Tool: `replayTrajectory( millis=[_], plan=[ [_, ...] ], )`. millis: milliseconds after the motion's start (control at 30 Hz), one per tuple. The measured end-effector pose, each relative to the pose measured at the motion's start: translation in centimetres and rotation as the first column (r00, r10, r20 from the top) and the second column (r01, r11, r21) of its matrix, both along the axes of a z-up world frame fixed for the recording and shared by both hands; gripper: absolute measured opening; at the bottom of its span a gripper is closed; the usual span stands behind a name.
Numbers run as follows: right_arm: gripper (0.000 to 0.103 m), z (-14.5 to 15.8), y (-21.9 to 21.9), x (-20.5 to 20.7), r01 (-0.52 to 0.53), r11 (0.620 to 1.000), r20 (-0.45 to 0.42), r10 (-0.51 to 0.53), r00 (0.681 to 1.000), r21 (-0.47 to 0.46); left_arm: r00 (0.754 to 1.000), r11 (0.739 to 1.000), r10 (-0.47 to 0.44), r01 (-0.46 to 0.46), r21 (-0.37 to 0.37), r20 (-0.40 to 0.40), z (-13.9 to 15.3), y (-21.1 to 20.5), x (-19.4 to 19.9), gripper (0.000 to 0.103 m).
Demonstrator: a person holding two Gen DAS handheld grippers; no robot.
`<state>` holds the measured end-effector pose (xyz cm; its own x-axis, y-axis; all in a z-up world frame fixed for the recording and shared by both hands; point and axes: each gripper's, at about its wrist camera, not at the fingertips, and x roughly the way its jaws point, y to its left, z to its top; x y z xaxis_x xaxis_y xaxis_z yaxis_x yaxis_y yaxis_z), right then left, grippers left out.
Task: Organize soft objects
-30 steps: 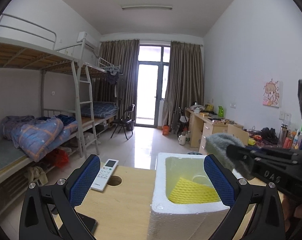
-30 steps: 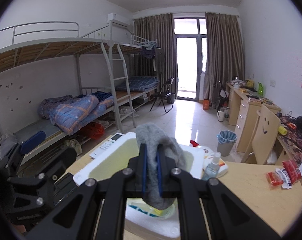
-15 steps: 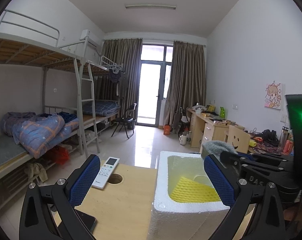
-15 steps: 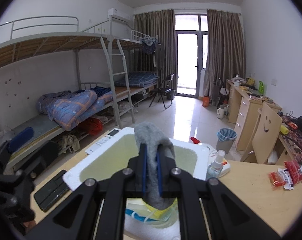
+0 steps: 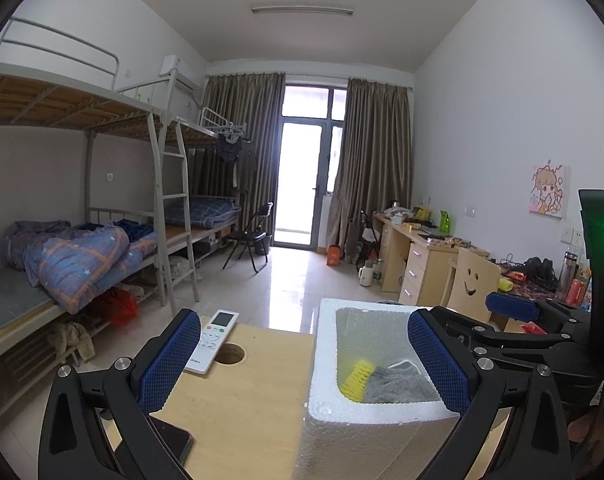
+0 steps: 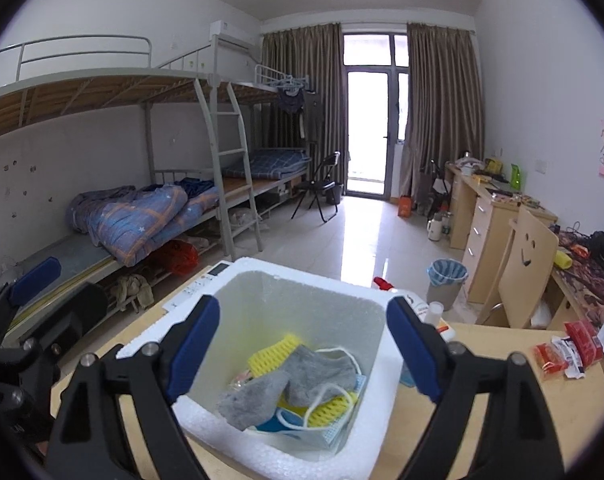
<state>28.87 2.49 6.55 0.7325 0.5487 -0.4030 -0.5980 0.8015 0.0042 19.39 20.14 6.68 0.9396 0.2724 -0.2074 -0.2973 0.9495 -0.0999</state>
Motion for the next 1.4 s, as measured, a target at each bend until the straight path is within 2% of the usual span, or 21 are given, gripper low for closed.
replayTrajectory(
  millis=[367, 533, 733, 867, 1400],
  plan=[
    [0.088, 0.4, -1.5, 0.4, 0.024, 1.000, -0.009, -0.024, 1.000, 0.018, 0.999, 0.999, -0.033, 0.033, 0.007, -0.010, 0.6, -0.9, 0.3, 0.103],
    [0.088, 1.8, -3.0, -1.0, 0.051, 0.998, 0.023, -0.051, 0.998, 0.024, 0.998, 0.998, -0.057, 0.057, 0.020, -0.002, 1.5, -2.2, -0.6, 0.103],
    [0.089, 3.1, -5.5, -3.4, 0.084, 0.995, 0.041, -0.086, 0.995, 0.049, 0.998, 0.997, -0.070, 0.070, 0.020, 0.010, 2.4, -4.1, -2.6, 0.103],
    [0.102, 3.7, -7.4, -5.1, 0.101, 0.993, 0.061, -0.105, 0.993, 0.067, 0.996, 0.995, -0.089, 0.088, 0.041, 0.027, 3.2, -6.1, -4.1, 0.103],
    [0.103, 4.0, -13.8, -10.0, 0.197, 0.972, 0.085, -0.209, 0.974, 0.130, 0.986, 0.985, -0.164, 0.161, 0.068, 0.041, 3.8, -12.6, -9.4, 0.103]
  ],
)
